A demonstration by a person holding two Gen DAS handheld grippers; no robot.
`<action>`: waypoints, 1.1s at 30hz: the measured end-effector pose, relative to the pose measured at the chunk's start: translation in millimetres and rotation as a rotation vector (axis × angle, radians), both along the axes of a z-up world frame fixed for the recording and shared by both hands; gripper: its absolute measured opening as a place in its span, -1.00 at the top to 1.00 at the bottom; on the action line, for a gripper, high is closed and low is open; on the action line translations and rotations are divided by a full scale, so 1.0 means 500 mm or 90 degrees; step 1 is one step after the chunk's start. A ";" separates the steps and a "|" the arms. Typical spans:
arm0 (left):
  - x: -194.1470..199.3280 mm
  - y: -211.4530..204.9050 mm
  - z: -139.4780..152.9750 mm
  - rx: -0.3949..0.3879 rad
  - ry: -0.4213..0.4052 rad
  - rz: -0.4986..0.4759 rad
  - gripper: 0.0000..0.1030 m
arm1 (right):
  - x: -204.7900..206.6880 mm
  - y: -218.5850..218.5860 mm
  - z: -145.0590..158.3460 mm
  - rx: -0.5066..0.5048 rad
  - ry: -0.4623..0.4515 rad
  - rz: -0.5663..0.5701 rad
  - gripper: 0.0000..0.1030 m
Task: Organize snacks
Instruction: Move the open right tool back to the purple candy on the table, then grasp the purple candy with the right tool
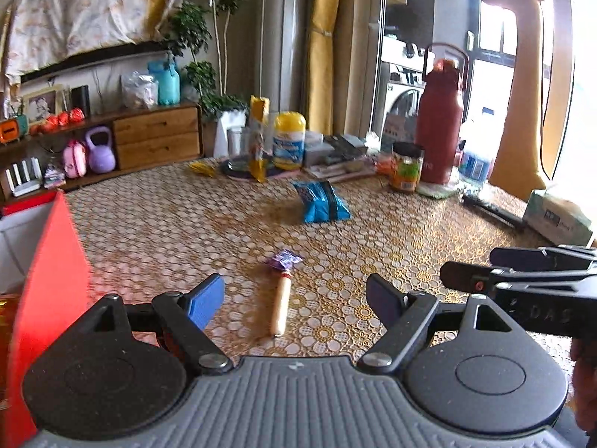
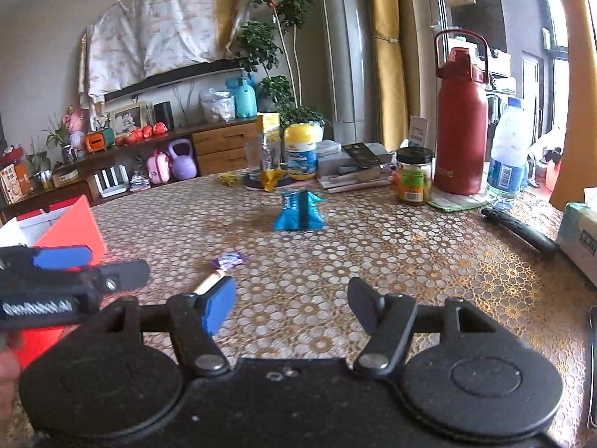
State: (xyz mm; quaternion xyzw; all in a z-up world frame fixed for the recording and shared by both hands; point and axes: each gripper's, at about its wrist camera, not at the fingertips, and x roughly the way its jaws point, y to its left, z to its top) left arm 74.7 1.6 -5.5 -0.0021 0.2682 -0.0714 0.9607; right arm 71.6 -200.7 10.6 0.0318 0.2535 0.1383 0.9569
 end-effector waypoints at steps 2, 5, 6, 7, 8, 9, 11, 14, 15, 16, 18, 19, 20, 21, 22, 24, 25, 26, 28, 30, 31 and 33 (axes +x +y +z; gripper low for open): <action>0.023 -0.007 -0.017 0.002 0.014 -0.001 -0.61 | 0.014 -0.007 -0.005 0.003 0.006 -0.002 -0.33; 0.049 -0.013 -0.038 0.004 0.031 -0.002 -0.61 | 0.032 -0.016 -0.013 0.011 0.013 -0.004 -0.35; 0.057 -0.014 -0.045 0.004 0.035 -0.001 -0.55 | 0.037 -0.017 -0.015 0.011 0.015 -0.004 -0.36; 0.066 -0.014 -0.051 0.004 0.040 0.000 -0.50 | 0.042 -0.019 -0.018 0.011 0.016 -0.004 -0.36; 0.073 -0.014 -0.056 0.003 0.046 0.001 -0.40 | 0.047 -0.020 -0.021 0.012 0.018 -0.004 -0.37; 0.079 -0.012 -0.059 0.002 0.050 0.002 -0.30 | 0.052 -0.022 -0.022 0.014 0.021 -0.004 -0.38; 0.092 -0.011 -0.070 0.003 0.064 0.004 -0.22 | 0.059 -0.024 -0.027 0.017 0.025 -0.004 -0.39; 0.105 -0.007 -0.081 0.004 0.072 0.010 -0.16 | 0.068 -0.025 -0.033 0.021 0.030 -0.002 -0.41; 0.110 -0.006 -0.085 0.003 0.077 0.011 -0.04 | 0.071 -0.025 -0.036 0.022 0.032 -0.001 -0.41; 0.115 -0.005 -0.089 0.003 0.083 0.012 0.02 | 0.073 -0.025 -0.037 0.024 0.033 -0.001 -0.42; 0.120 -0.003 -0.095 0.003 0.091 0.011 0.24 | 0.077 -0.024 -0.040 0.027 0.034 0.002 -0.42; 0.123 -0.003 -0.098 0.003 0.095 0.012 0.27 | 0.079 -0.023 -0.041 0.027 0.035 0.002 -0.43; 0.125 -0.002 -0.101 0.004 0.098 0.014 0.32 | 0.079 -0.024 -0.043 0.028 0.036 0.002 -0.43; 0.127 -0.003 -0.103 0.004 0.102 0.013 0.36 | 0.081 -0.024 -0.044 0.029 0.036 0.004 -0.44; 0.128 -0.004 -0.106 0.003 0.105 0.012 0.36 | 0.083 -0.024 -0.045 0.029 0.037 0.004 -0.44; 0.129 -0.005 -0.109 0.003 0.107 0.012 0.41 | 0.088 -0.023 -0.046 0.029 0.038 0.005 -0.44; 0.129 -0.005 -0.111 0.002 0.109 0.011 0.44 | 0.089 -0.023 -0.047 0.029 0.038 0.006 -0.45; 0.129 -0.005 -0.112 0.005 0.106 0.013 0.54 | 0.090 -0.022 -0.048 0.029 0.038 0.007 -0.45; 0.131 -0.005 -0.113 0.009 0.105 0.017 0.69 | 0.093 -0.020 -0.049 0.029 0.039 0.009 -0.46; 0.133 -0.001 -0.113 -0.001 0.106 0.018 0.77 | 0.098 -0.016 -0.050 0.028 0.040 0.012 -0.46; 0.133 0.001 -0.113 -0.003 0.106 0.018 0.77 | 0.100 -0.014 -0.051 0.027 0.041 0.013 -0.47; 0.131 0.003 -0.113 0.001 0.103 0.021 0.79 | 0.106 -0.010 -0.052 0.026 0.042 0.017 -0.47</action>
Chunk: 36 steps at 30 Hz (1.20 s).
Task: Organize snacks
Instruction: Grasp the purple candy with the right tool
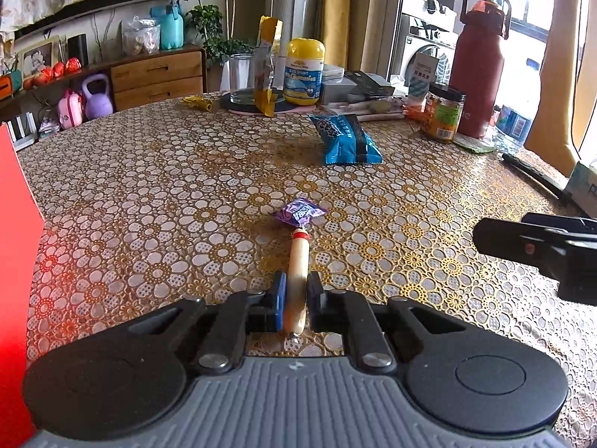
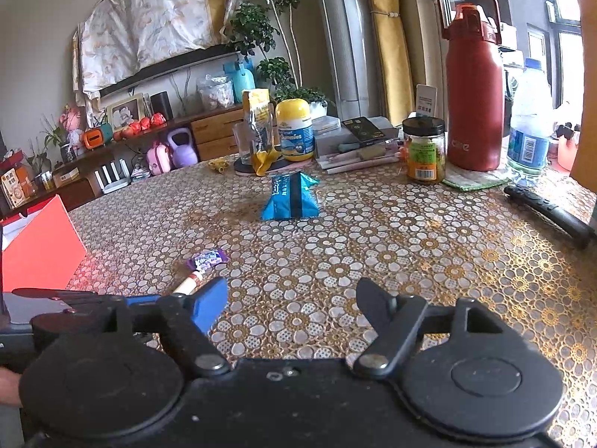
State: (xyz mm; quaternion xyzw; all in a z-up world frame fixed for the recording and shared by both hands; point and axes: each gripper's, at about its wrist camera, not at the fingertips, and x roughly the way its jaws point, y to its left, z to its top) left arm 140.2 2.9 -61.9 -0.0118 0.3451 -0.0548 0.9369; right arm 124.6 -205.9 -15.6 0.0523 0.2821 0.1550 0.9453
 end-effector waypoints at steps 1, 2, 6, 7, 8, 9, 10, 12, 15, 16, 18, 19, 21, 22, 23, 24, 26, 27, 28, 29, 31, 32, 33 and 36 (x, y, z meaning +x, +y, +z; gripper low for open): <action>-0.001 0.000 0.000 0.003 -0.002 0.000 0.80 | 0.005 0.003 -0.001 -0.001 0.002 0.002 -0.47; -0.002 0.001 0.000 0.005 -0.003 0.002 0.80 | 0.010 0.008 -0.003 -0.004 0.003 0.005 -0.48; -0.016 0.011 0.012 0.001 -0.013 0.010 0.80 | 0.037 0.032 -0.006 -0.015 0.003 0.025 -0.48; -0.019 0.014 0.015 -0.002 -0.014 0.011 0.80 | 0.047 0.042 -0.006 -0.019 0.005 0.034 -0.48; -0.024 0.018 0.018 -0.004 -0.015 0.013 0.80 | 0.055 0.052 -0.006 -0.022 0.004 0.042 -0.48; -0.026 0.022 0.021 -0.006 -0.015 0.017 0.80 | 0.063 0.061 -0.007 -0.025 0.004 0.051 -0.48; -0.029 0.026 0.022 -0.008 -0.014 0.020 0.80 | 0.072 0.070 -0.008 -0.027 0.006 0.058 -0.48; -0.037 0.036 0.025 -0.011 -0.011 0.033 0.80 | 0.089 0.088 -0.010 -0.030 0.010 0.074 -0.49; -0.056 0.052 0.031 -0.019 -0.012 0.052 0.80 | 0.117 0.123 -0.017 -0.043 0.020 0.106 -0.49; -0.064 0.058 0.034 -0.022 -0.014 0.058 0.80 | 0.125 0.134 -0.020 -0.047 0.023 0.114 -0.49; -0.078 0.067 0.038 -0.025 -0.015 0.071 0.80 | 0.138 0.158 -0.024 -0.059 0.027 0.132 -0.47; -0.084 0.072 0.040 -0.028 -0.016 0.078 0.80 | 0.142 0.169 -0.026 -0.063 0.025 0.143 -0.46; -0.093 0.080 0.044 -0.033 -0.019 0.086 0.80 | 0.153 0.190 -0.030 -0.076 0.031 0.152 -0.41; -0.098 0.082 0.047 -0.031 -0.022 0.087 0.80 | 0.157 0.201 -0.031 -0.079 0.034 0.157 -0.41; -0.100 0.084 0.048 -0.031 -0.024 0.087 0.80 | 0.161 0.209 -0.032 -0.081 0.034 0.164 -0.36; -0.100 0.085 0.049 -0.033 -0.025 0.088 0.80 | 0.163 0.219 -0.035 -0.086 0.036 0.169 -0.32; -0.100 0.089 0.051 -0.037 -0.025 0.088 0.80 | 0.171 0.234 -0.042 -0.094 0.040 0.170 -0.24; -0.101 0.091 0.052 -0.038 -0.026 0.088 0.80 | 0.175 0.239 -0.047 -0.100 0.043 0.168 -0.16; -0.101 0.092 0.052 -0.041 -0.027 0.087 0.80 | 0.178 0.243 -0.052 -0.107 0.047 0.166 -0.11; -0.101 0.094 0.053 -0.043 -0.027 0.086 0.80 | 0.180 0.245 -0.056 -0.110 0.051 0.164 -0.04; -0.102 0.095 0.053 -0.046 -0.029 0.086 0.80 | 0.179 0.247 -0.060 -0.114 0.046 0.155 0.03; -0.103 0.095 0.054 -0.046 -0.030 0.087 0.80 | 0.178 0.248 -0.060 -0.119 0.043 0.151 0.12; -0.103 0.095 0.055 -0.048 -0.030 0.086 0.80 | 0.176 0.250 -0.060 -0.126 0.038 0.146 0.24; -0.107 0.097 0.058 -0.050 -0.035 0.088 0.80 | 0.175 0.247 -0.061 -0.130 0.031 0.131 0.47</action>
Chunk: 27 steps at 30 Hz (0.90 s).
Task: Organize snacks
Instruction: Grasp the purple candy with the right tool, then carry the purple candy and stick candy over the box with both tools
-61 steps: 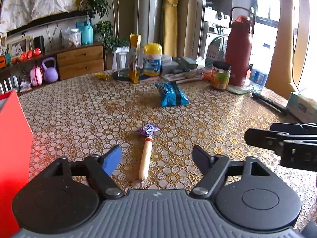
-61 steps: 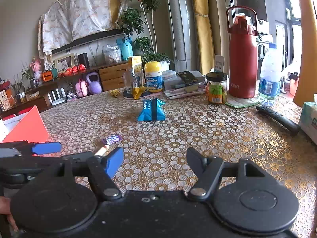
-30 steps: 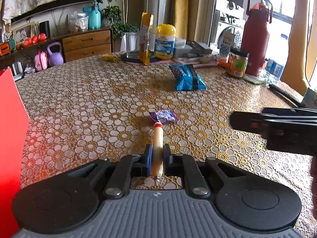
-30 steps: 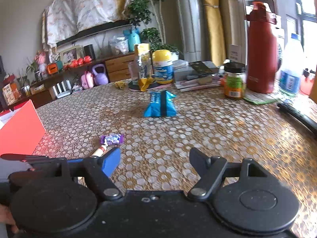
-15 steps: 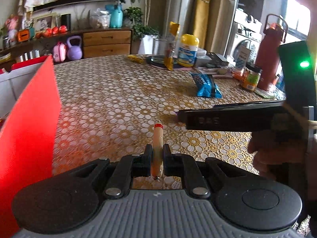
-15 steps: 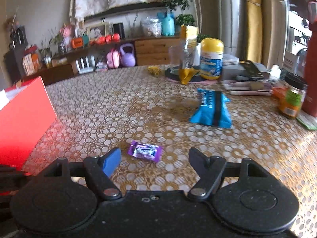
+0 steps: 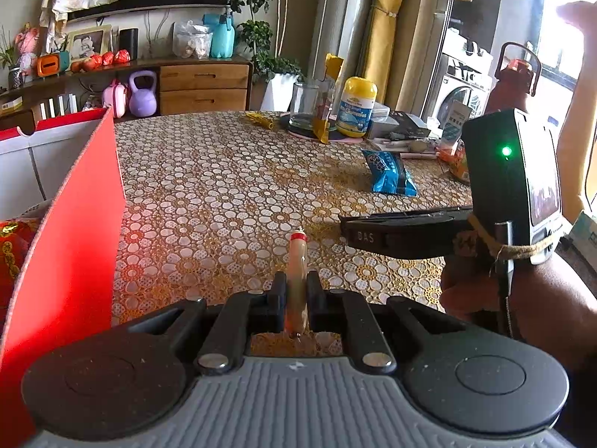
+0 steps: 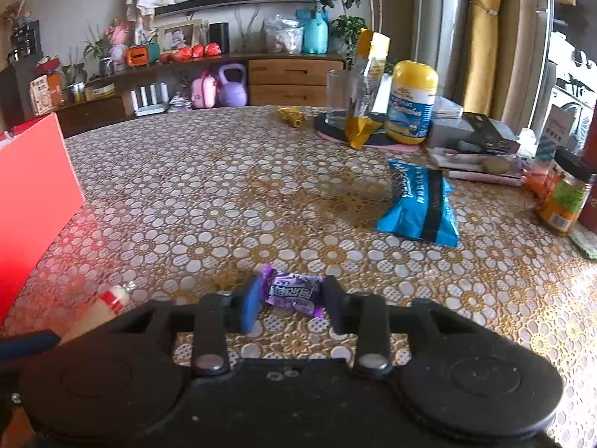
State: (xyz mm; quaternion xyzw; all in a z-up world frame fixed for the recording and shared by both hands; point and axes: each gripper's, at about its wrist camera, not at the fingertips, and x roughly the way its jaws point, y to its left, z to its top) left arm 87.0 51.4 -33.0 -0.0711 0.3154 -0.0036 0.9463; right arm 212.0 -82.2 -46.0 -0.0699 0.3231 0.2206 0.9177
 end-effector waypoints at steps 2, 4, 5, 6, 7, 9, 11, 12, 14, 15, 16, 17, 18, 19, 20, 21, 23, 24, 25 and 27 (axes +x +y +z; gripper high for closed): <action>-0.003 0.000 0.005 0.000 -0.003 0.000 0.80 | -0.002 -0.005 0.000 0.010 0.002 -0.007 0.51; -0.006 0.000 0.011 0.000 -0.009 -0.001 0.80 | -0.006 -0.009 0.001 0.019 0.001 -0.009 0.53; -0.008 0.000 0.014 -0.001 -0.011 0.000 0.80 | -0.010 -0.010 0.001 0.019 0.000 -0.010 0.55; -0.011 -0.001 0.018 0.000 -0.014 -0.001 0.80 | -0.013 -0.009 0.002 0.018 0.000 -0.010 0.55; -0.013 -0.001 0.021 0.000 -0.016 -0.001 0.80 | -0.017 -0.010 0.003 0.019 -0.002 -0.012 0.55; -0.020 -0.002 0.029 0.001 -0.022 -0.001 0.80 | -0.028 -0.016 0.009 0.028 -0.004 -0.017 0.56; -0.030 -0.003 0.041 0.002 -0.029 -0.001 0.80 | -0.039 -0.021 0.018 0.035 -0.005 -0.020 0.56; -0.035 -0.003 0.045 0.003 -0.033 -0.001 0.80 | -0.047 -0.024 0.024 0.038 -0.007 -0.021 0.56; -0.050 -0.005 0.060 0.004 -0.043 -0.001 0.80 | -0.063 -0.030 0.039 0.046 -0.011 -0.022 0.56; -0.056 -0.006 0.067 0.005 -0.048 0.000 0.80 | -0.075 -0.035 0.048 0.051 -0.014 -0.021 0.56; -0.064 -0.007 0.074 0.005 -0.053 0.000 0.80 | -0.084 -0.039 0.056 0.055 -0.018 -0.021 0.56; -0.073 -0.007 0.082 0.007 -0.059 0.001 0.80 | -0.095 -0.042 0.065 0.059 -0.024 -0.021 0.56; -0.083 -0.007 0.091 0.009 -0.065 0.003 0.80 | -0.108 -0.046 0.076 0.065 -0.029 -0.020 0.56; -0.090 -0.007 0.098 0.009 -0.069 0.005 0.80 | -0.118 -0.049 0.085 0.070 -0.034 -0.019 0.56; -0.100 -0.006 0.106 0.010 -0.075 0.006 0.80 | -0.130 -0.051 0.094 0.075 -0.039 -0.018 0.56; -0.109 -0.004 0.112 0.012 -0.080 0.009 0.80 | -0.143 -0.053 0.105 0.081 -0.045 -0.015 0.56; -0.130 0.001 0.124 0.014 -0.090 0.019 0.80 | -0.164 -0.052 0.125 0.090 -0.056 -0.010 0.56; -0.138 0.005 0.129 0.014 -0.093 0.024 0.80 | -0.175 -0.052 0.136 0.097 -0.061 -0.007 0.56; -0.149 0.010 0.135 0.015 -0.095 0.030 0.80 | -0.187 -0.050 0.147 0.103 -0.067 -0.002 0.56; -0.168 0.020 0.145 0.015 -0.102 0.041 0.80 | -0.210 -0.041 0.168 0.114 -0.080 0.013 0.56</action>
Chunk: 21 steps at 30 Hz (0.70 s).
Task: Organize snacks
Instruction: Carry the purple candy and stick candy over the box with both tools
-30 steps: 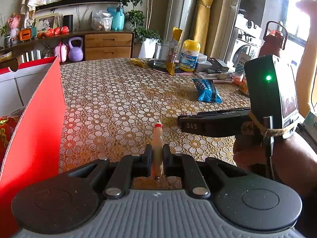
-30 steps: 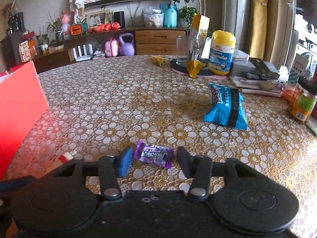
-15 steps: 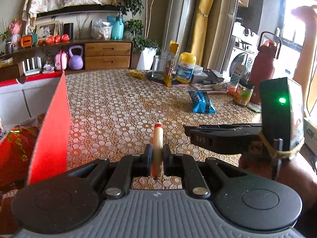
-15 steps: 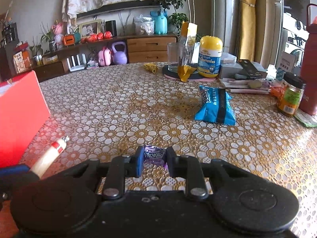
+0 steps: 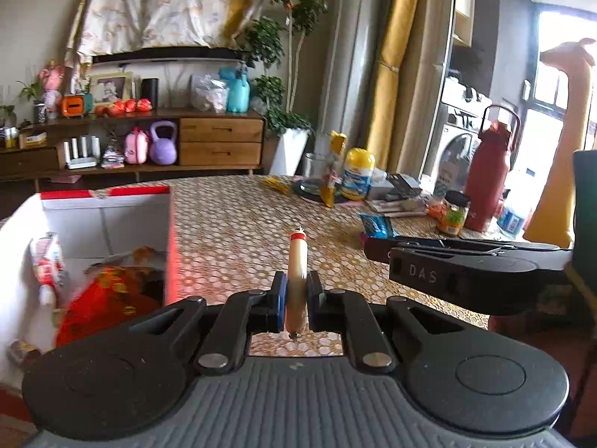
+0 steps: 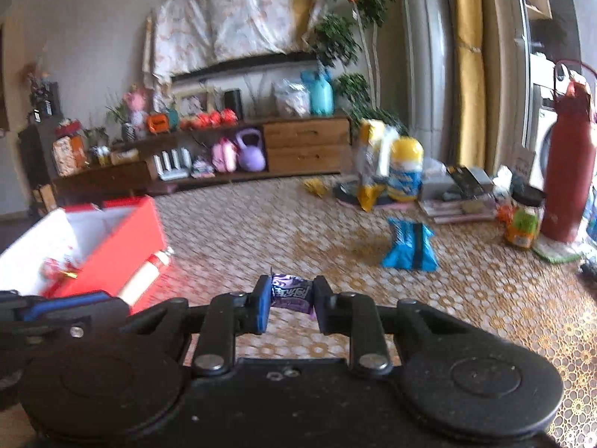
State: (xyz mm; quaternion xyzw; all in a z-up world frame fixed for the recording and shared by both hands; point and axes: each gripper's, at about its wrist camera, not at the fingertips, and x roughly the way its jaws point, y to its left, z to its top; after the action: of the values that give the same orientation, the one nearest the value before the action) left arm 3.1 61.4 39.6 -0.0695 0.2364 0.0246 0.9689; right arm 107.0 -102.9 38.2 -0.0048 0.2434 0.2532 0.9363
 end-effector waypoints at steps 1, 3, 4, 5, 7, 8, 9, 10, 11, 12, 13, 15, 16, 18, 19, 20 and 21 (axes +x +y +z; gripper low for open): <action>-0.012 0.008 0.006 0.001 -0.004 0.008 0.80 | -0.012 0.006 0.011 0.004 -0.007 0.008 0.56; -0.031 0.024 0.017 0.002 -0.012 0.020 0.80 | -0.032 0.021 0.027 0.010 -0.018 0.025 0.56; -0.043 0.033 0.024 0.003 -0.017 0.027 0.80 | -0.043 0.032 0.037 0.014 -0.023 0.035 0.56; -0.056 0.044 0.032 0.005 -0.023 0.038 0.80 | -0.053 0.043 0.046 0.017 -0.027 0.043 0.56; -0.076 0.065 0.044 0.006 -0.032 0.055 0.80 | -0.068 0.062 0.059 0.023 -0.033 0.061 0.56; -0.085 0.076 0.049 0.007 -0.036 0.065 0.80 | -0.077 0.075 0.066 0.026 -0.036 0.072 0.56; -0.092 0.086 0.053 0.008 -0.038 0.074 0.80 | -0.085 0.087 0.071 0.029 -0.039 0.082 0.56; -0.100 0.098 0.056 0.008 -0.040 0.085 0.80 | -0.093 0.098 0.075 0.030 -0.042 0.091 0.56; -0.105 0.109 0.058 0.007 -0.042 0.093 0.80 | -0.100 0.111 0.079 0.032 -0.044 0.101 0.56; -0.111 0.120 0.059 0.007 -0.042 0.101 0.80 | -0.105 0.123 0.083 0.034 -0.045 0.109 0.56; -0.116 0.133 0.060 0.007 -0.042 0.112 0.80 | -0.111 0.135 0.086 0.034 -0.045 0.117 0.56; -0.126 0.158 0.059 0.004 -0.043 0.131 0.80 | -0.122 0.159 0.092 0.032 -0.047 0.133 0.56; -0.129 0.170 0.059 0.003 -0.042 0.139 0.80 | -0.129 0.170 0.094 0.031 -0.046 0.140 0.56; -0.140 0.194 0.056 0.002 -0.041 0.157 0.80 | -0.138 0.191 0.098 0.029 -0.048 0.154 0.56; -0.144 0.206 0.054 0.002 -0.041 0.166 0.80 | -0.143 0.200 0.100 0.027 -0.049 0.161 0.56; -0.148 0.217 0.052 0.000 -0.040 0.173 0.80 | -0.147 0.210 0.100 0.024 -0.049 0.167 0.56; -0.152 0.228 0.049 -0.003 -0.039 0.179 0.80 | -0.156 0.221 0.100 0.022 -0.050 0.173 0.56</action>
State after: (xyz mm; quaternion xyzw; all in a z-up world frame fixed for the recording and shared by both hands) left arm -72.8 175.3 64.3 -0.1050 0.1947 0.1575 0.9624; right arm 28.9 7.8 88.1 -0.0317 0.1996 0.3817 0.9019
